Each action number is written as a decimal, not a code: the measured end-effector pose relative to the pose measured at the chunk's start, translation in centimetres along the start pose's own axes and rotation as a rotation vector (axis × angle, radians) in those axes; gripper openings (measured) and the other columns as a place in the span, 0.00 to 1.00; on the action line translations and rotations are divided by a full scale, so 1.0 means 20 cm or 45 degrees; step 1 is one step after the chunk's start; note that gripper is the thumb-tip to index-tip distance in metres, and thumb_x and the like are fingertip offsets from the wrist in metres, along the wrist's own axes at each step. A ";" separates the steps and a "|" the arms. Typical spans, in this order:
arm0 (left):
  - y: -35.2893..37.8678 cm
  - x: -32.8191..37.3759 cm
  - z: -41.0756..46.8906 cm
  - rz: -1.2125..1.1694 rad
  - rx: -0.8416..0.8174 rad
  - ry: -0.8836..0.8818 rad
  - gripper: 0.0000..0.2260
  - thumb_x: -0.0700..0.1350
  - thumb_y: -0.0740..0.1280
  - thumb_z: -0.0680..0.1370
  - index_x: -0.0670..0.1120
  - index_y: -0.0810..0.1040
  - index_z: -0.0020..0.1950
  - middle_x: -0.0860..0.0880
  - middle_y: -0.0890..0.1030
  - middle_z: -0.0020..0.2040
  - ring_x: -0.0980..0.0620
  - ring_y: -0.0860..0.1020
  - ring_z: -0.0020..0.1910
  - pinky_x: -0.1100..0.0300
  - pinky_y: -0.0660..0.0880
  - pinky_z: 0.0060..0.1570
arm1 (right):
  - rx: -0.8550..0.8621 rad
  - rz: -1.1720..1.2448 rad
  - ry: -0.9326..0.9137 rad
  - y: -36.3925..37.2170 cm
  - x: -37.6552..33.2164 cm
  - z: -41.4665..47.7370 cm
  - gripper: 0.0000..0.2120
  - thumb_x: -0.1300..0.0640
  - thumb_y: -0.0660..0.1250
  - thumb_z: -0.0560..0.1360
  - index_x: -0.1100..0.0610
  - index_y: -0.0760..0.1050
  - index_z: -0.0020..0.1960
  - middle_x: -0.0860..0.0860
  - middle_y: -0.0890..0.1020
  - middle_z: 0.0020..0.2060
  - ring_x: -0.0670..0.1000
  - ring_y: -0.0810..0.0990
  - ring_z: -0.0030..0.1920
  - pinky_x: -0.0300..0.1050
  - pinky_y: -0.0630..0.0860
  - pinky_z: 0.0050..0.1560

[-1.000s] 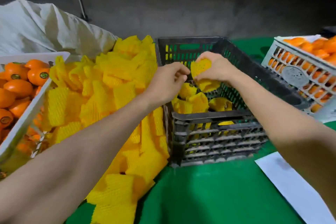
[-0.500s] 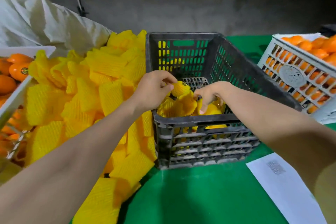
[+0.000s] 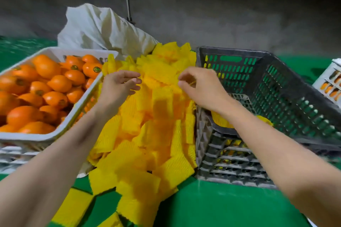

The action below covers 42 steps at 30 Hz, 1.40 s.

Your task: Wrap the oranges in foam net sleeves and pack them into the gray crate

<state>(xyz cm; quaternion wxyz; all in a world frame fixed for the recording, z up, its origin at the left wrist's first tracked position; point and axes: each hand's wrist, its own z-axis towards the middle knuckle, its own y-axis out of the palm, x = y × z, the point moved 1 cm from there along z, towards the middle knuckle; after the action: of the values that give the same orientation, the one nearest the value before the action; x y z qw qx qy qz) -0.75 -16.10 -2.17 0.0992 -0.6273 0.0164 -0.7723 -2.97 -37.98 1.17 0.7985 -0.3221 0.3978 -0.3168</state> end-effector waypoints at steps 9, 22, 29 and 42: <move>-0.30 -0.16 -0.18 0.047 0.023 -0.152 0.06 0.36 0.65 0.78 0.45 0.78 0.47 0.50 0.81 0.39 0.59 0.79 0.31 0.66 0.75 0.33 | -0.603 -0.322 0.780 0.60 -0.01 0.10 0.47 0.47 0.67 0.75 0.53 0.32 0.75 0.68 0.54 0.72 0.67 0.64 0.69 0.55 0.64 0.66; -0.43 -0.09 -0.23 -0.077 -0.149 -0.247 0.14 0.47 0.70 0.75 0.41 0.77 0.57 0.47 0.77 0.41 0.55 0.77 0.39 0.61 0.76 0.37 | -0.252 0.974 0.343 0.56 -0.41 -0.01 0.43 0.70 0.71 0.69 0.40 0.53 0.70 0.55 0.72 0.63 0.52 0.79 0.55 0.52 0.80 0.49; -0.57 -0.17 -0.23 0.310 -0.054 0.048 0.13 0.42 0.72 0.73 0.45 0.69 0.34 0.51 0.68 0.27 0.55 0.66 0.26 0.61 0.62 0.28 | -0.141 0.271 -0.006 0.62 -0.65 0.04 0.21 0.57 0.74 0.69 0.53 0.74 0.60 0.53 0.73 0.60 0.49 0.71 0.60 0.39 0.67 0.59; -1.29 -0.30 0.06 1.452 -0.423 0.024 0.20 0.36 0.62 0.74 0.48 0.75 0.65 0.44 0.77 0.62 0.44 0.73 0.62 0.50 0.73 0.57 | -0.295 0.475 -0.103 0.88 -0.85 0.28 0.06 0.64 0.65 0.76 0.54 0.73 0.47 0.45 0.76 0.41 0.44 0.73 0.44 0.34 0.68 0.45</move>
<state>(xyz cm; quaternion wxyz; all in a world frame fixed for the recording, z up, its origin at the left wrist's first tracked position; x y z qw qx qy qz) -1.80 10.25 -3.82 0.3986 -0.5198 0.4724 -0.5897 -2.00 -13.11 -2.31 0.8163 -0.3448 0.4519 -0.1025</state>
